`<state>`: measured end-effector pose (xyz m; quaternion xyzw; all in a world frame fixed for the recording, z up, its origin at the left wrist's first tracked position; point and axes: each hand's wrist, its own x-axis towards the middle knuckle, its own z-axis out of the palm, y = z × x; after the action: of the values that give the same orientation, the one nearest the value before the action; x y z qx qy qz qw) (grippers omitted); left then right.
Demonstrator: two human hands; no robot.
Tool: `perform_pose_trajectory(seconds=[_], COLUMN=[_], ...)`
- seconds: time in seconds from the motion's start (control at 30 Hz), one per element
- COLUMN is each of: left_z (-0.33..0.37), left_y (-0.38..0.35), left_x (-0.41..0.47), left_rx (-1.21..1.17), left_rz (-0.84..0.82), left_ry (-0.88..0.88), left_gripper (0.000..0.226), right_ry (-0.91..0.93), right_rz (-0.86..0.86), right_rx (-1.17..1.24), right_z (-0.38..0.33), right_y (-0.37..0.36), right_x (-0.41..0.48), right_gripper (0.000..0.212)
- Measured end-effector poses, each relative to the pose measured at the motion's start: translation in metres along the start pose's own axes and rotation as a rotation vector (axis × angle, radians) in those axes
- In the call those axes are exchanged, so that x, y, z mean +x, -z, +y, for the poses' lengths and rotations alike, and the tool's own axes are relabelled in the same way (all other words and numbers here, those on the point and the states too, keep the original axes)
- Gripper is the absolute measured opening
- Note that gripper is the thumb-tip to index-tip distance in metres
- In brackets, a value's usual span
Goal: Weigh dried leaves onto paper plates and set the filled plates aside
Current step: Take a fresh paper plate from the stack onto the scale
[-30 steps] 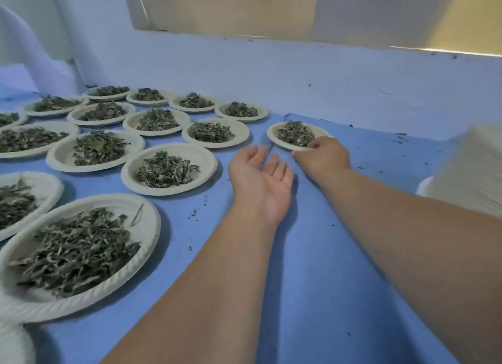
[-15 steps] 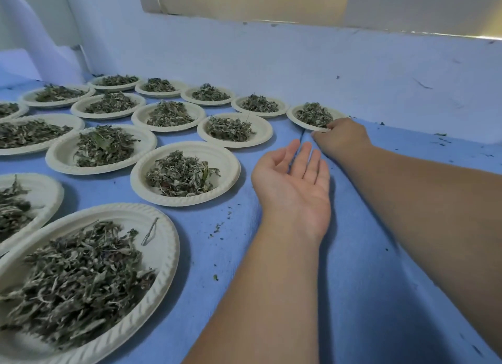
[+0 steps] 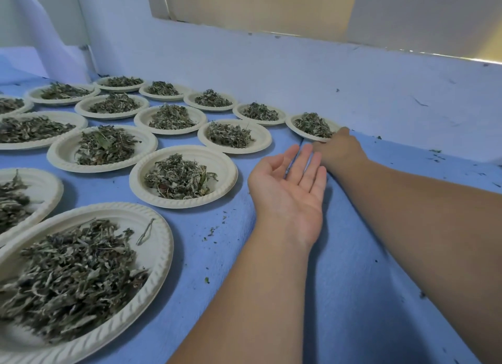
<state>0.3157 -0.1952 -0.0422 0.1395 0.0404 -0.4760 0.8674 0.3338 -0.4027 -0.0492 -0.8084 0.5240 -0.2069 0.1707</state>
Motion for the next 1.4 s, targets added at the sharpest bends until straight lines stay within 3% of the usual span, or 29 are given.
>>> perform_pose_trajectory(seconds=[0.13,0.27,0.37,0.43,0.53,0.63,0.77,1.0,1.2,1.3,1.4], left_z=[-0.002,-0.002,-0.005,-0.008,-0.012,-0.015,-0.017,-0.05,-0.081,-0.099,-0.129], left_y=[0.0,-0.002,-0.005,-0.008,-0.009,-0.011,-0.012,-0.038,-0.049,-0.048,-0.054], left_x=[-0.001,-0.001,-0.005,-0.01,-0.017,-0.022,-0.024,-0.038,-0.065,-0.087,-0.112], left_rx=[0.03,0.077,0.152,0.208,0.269,0.324,0.373,0.713,1.202,1.298,1.488], left_rz=[-0.015,-0.018,-0.024,-0.048,-0.085,-0.103,-0.103,-0.147,0.042,-0.047,-0.18], left_ry=[0.006,0.0,-0.006,0.004,0.024,0.035,0.033,-0.048,-0.358,-0.364,-0.545], left_gripper=[0.036,0.036,0.035,0.034,0.038,0.041,0.038,0.027,0.031,0.033,0.031], right_ry=[0.009,0.179,0.287,0.324,0.341,0.379,0.366,0.433,0.446,0.572,0.619], right_rz=[-0.007,-0.073,-0.044,-0.022,-0.017,-0.033,-0.035,-0.009,-0.12,-0.003,0.083], right_rx=[-0.025,-0.305,-0.487,-0.563,-0.565,-0.605,-0.724,-0.42,-0.303,-0.229,-0.103], right_z=[0.006,0.022,0.033,0.039,0.047,0.05,0.058,0.084,0.101,0.117,0.141], right_y=[0.004,0.02,0.039,0.052,0.069,0.08,0.092,0.116,0.155,0.183,0.217], right_x=[-0.009,-0.034,-0.055,-0.066,-0.076,-0.083,-0.096,-0.14,-0.207,-0.245,-0.277], right_gripper=[0.061,0.037,0.024,0.004,0.02,0.015,0.024,0.008,0.01,0.006,0.013])
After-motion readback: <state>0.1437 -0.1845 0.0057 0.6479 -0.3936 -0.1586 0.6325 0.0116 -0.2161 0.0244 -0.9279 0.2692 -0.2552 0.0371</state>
